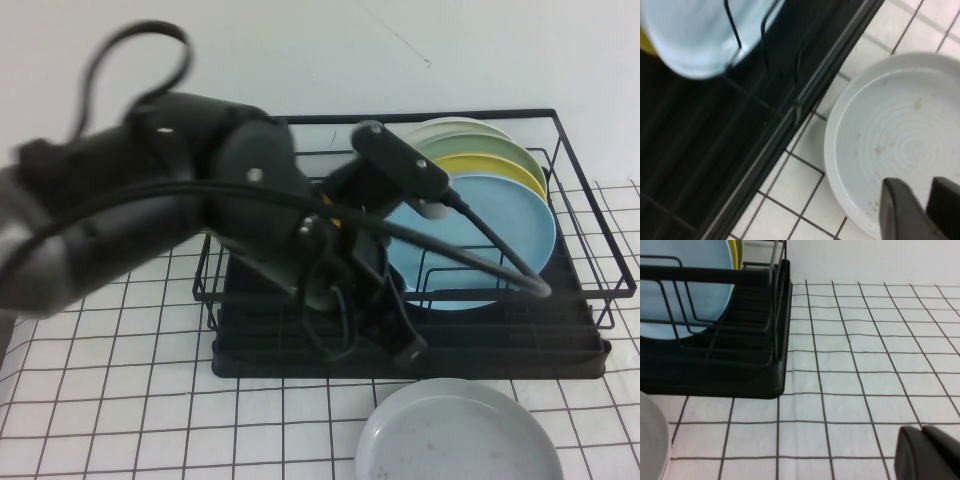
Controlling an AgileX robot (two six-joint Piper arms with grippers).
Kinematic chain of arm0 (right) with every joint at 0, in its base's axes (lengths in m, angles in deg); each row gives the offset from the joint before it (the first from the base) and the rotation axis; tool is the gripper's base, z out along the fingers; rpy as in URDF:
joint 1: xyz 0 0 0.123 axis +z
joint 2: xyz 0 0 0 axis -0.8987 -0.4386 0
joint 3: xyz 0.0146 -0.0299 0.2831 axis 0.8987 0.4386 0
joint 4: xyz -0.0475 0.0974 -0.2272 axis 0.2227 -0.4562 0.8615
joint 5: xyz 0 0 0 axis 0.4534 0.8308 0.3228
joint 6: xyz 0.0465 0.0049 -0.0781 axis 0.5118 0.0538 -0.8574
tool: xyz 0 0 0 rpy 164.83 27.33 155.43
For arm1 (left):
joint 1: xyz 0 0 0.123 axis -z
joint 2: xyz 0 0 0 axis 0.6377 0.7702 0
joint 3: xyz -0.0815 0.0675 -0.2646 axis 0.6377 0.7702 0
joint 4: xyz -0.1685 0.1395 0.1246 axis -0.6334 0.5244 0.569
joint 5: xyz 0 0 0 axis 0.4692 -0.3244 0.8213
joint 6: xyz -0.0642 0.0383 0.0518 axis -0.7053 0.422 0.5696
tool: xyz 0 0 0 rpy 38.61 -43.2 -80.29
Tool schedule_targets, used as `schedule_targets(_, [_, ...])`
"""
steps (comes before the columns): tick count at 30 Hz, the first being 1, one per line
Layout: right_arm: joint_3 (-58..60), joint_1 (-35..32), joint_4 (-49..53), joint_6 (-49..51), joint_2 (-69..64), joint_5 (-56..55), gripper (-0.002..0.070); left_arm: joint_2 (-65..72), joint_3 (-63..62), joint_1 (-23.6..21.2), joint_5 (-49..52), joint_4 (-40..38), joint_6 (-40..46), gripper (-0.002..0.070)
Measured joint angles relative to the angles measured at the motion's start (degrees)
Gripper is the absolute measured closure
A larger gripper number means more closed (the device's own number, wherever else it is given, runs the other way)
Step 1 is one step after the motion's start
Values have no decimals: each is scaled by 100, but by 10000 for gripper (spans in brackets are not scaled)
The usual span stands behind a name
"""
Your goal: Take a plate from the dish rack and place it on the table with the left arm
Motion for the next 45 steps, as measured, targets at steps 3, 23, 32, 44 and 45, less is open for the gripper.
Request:
schedule_targets(3, [0, 0, 0, 0, 0, 0, 678, -587, 249, 0, -190, 0, 51, 639])
schedule_targets(23, [0, 0, 0, 0, 0, 0, 678, -3918, 3305, 0, -1822, -134, 124, 673])
schedule_targets(32, [0, 0, 0, 0, 0, 0, 678, -3994, 3726, 0, -2590, -34, 361, 673])
schedule_targets(44, [0, 0, 0, 0, 0, 0, 678, -6244, 6526, -574, -5969, 247, 588, 676])
schedule_targets(45, [0, 0, 0, 0, 0, 0, 678, -6498, 6767, -749, -6102, 247, 588, 676])
